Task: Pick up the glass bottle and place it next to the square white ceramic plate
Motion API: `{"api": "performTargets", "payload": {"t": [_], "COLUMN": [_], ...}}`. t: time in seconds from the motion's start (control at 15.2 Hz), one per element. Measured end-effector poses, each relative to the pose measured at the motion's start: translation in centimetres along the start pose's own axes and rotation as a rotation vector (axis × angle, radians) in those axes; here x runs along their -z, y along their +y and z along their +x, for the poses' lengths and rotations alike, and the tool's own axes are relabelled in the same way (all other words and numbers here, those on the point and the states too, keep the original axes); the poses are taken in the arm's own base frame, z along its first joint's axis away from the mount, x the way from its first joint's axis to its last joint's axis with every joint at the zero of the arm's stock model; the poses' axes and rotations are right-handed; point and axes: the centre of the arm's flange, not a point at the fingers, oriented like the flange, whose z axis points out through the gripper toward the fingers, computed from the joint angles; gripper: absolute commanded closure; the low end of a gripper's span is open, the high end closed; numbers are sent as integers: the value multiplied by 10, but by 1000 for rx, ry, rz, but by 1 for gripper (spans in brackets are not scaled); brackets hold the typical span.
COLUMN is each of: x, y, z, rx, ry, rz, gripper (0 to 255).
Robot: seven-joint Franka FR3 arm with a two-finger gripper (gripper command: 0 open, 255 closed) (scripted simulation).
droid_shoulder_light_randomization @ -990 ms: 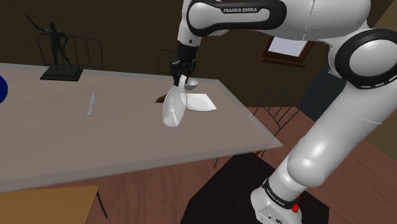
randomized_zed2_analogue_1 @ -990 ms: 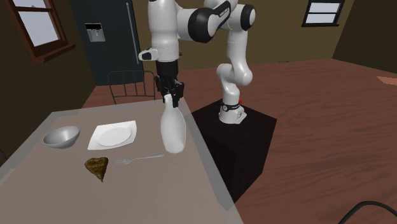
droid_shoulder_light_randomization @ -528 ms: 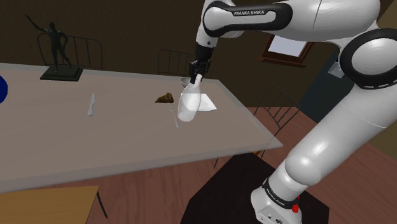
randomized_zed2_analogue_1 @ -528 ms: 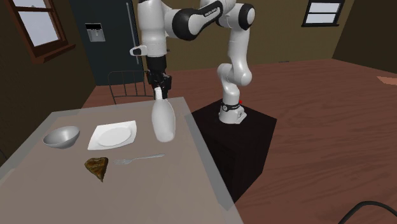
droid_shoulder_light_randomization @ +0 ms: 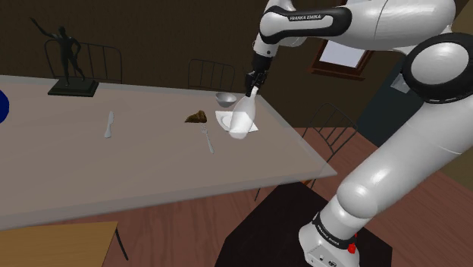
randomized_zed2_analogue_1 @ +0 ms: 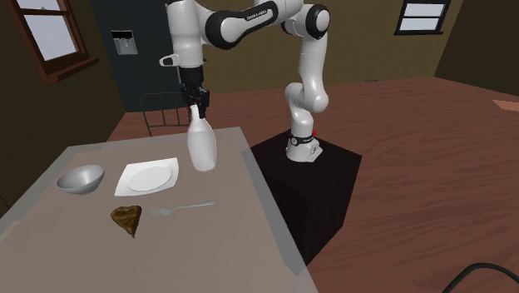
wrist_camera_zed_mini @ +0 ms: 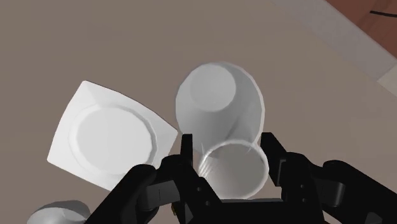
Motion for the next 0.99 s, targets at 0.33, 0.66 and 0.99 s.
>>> {"api": "performTargets", "payload": {"t": [0.33,0.66,0.99], "x": [-1,1,3], "y": [66,132,197], "z": [-13,-24,-40], "rx": [0,0,0], "ry": [0,0,0], "rz": [0,0,0], "gripper": [255,255,255]}}
